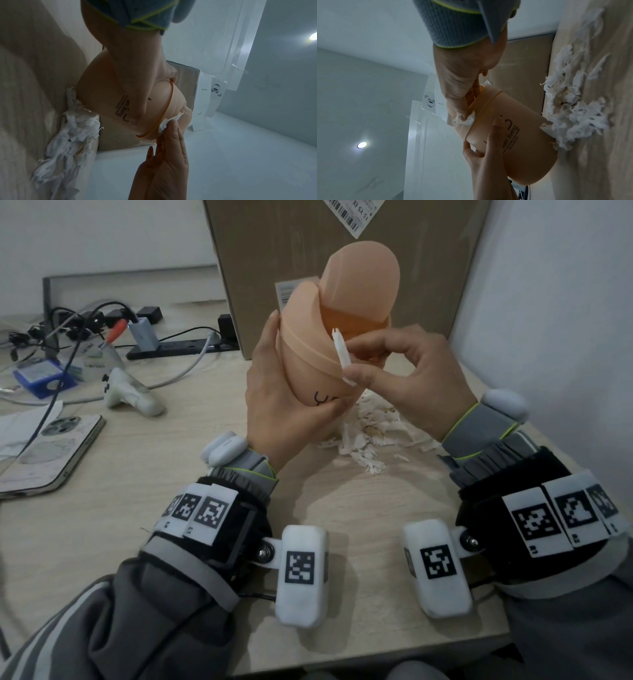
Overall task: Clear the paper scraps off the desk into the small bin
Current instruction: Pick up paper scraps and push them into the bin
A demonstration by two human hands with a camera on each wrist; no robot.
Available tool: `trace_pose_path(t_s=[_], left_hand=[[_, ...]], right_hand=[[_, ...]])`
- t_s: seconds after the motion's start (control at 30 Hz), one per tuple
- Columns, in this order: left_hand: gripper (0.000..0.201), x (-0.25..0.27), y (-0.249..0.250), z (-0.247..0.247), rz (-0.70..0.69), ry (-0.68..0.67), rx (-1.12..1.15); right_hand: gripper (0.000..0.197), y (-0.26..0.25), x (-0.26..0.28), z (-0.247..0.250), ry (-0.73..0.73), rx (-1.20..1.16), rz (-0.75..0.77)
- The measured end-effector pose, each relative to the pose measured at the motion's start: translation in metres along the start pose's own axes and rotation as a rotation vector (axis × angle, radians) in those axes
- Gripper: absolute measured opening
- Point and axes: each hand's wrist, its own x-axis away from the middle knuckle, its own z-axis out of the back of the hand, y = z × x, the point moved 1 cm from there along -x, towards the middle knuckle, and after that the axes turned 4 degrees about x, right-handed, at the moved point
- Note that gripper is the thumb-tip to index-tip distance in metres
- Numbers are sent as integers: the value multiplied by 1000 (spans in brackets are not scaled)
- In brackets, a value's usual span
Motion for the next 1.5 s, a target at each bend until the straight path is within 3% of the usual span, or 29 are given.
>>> trace_pose_path(t_s=[0.1,0.23,0.4,0.47,0.53,0.6,0.7,0.8,0.93,1.0,1.13,1.33,1.43,1.5], left_hand=[[132,0,3,-1,-36,-34,-15],[129,-1,3,-1,-62,-63,-37],[128,-1,1,-2,-110,-82,-68],[128,-1,2,-1,-120,-86,-70],[128,-1,2,-1,-138,-90,-86],[126,-1,2,-1,-158,-82,-106],[124,0,4,-1,-175,-56,-158],[125,0,4,-1,-166,-55,-160],[125,1,3,1,-123,-33,-93],[125,1,5,1,-115,-30,-92],[126,1,4,0,-116,-41,-91],[124,3,7,0,-178,-91,-167],[125,2,6,-1,-170,-82,-158],[126,2,3,0,-137,-62,-129]], right_hand=[[2,-2,-1,0,28,-58,-6],[3,-2,-2,2,121,-159,-25],[16,4,-4,3,301,-88,-72],[13,8,-4,2,238,9,-64],[11,11,-4,1,66,87,-60],[33,18,-4,-1,-77,104,-102],[66,29,-4,-6,-188,20,-303],[60,25,-2,-6,-142,-57,-259],[58,10,0,6,152,-134,-78],[59,10,0,9,219,-118,-38],[64,9,-1,4,55,-15,-49],[52,-4,9,1,-221,-20,-231],[43,-8,7,0,-221,-5,-191],[54,-3,4,1,-91,8,-90]])
